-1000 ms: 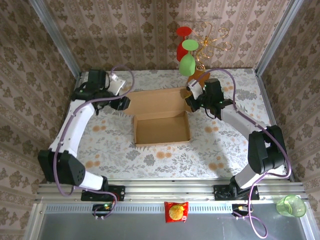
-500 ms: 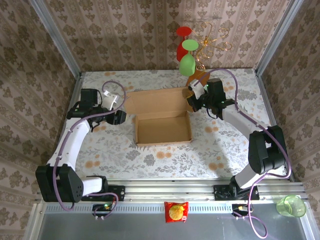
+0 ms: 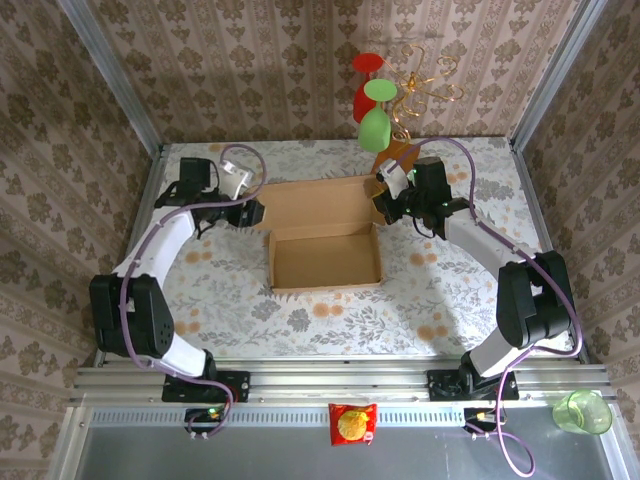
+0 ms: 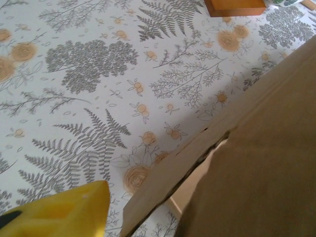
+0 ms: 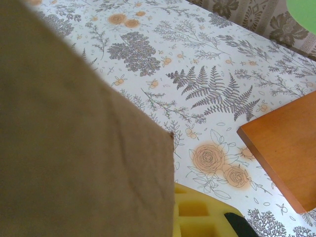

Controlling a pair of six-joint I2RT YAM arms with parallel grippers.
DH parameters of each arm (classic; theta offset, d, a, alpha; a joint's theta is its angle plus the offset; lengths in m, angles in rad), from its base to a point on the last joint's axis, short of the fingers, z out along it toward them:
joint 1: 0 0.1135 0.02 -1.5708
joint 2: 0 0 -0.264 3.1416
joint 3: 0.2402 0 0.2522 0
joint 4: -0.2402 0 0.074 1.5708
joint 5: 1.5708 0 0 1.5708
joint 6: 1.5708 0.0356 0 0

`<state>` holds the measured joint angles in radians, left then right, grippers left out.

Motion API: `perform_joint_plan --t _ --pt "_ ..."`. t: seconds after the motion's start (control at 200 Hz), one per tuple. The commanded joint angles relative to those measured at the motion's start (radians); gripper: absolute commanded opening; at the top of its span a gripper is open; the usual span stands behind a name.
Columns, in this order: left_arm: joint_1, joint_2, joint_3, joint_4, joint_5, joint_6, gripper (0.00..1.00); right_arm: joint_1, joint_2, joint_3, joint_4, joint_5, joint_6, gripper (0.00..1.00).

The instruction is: Fold the paper box

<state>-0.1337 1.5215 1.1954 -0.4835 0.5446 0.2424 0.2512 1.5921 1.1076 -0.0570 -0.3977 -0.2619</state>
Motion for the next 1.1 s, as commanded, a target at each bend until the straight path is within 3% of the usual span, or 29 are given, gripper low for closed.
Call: perform_joint_plan --t 0.0,0.205,0.43,0.57,0.79,0.97,1.095 --pt "-0.025 0.020 0.057 -0.015 -0.032 0.002 0.51 -0.005 0.003 0.016 -0.001 -0.021 0.012 0.00" --pt "-0.091 0.020 0.072 -0.046 -0.144 -0.081 0.21 0.012 0.002 0.021 0.004 0.034 0.087 0.00" --pt "-0.156 -0.025 0.008 0.061 -0.285 -0.340 0.05 0.098 -0.025 -0.014 0.076 0.247 0.308 0.00" --pt "-0.181 -0.066 -0.035 0.160 -0.363 -0.503 0.01 0.171 -0.056 -0.068 0.168 0.443 0.473 0.00" --pt "-0.179 -0.115 -0.136 0.415 -0.371 -0.688 0.00 0.239 -0.090 -0.190 0.419 0.609 0.643 0.00" --pt "-0.171 -0.134 -0.213 0.631 -0.350 -0.739 0.00 0.256 -0.066 -0.215 0.560 0.658 0.665 0.00" --pt "-0.163 -0.120 -0.233 0.668 -0.327 -0.726 0.00 0.255 -0.011 -0.220 0.646 0.649 0.662 0.00"
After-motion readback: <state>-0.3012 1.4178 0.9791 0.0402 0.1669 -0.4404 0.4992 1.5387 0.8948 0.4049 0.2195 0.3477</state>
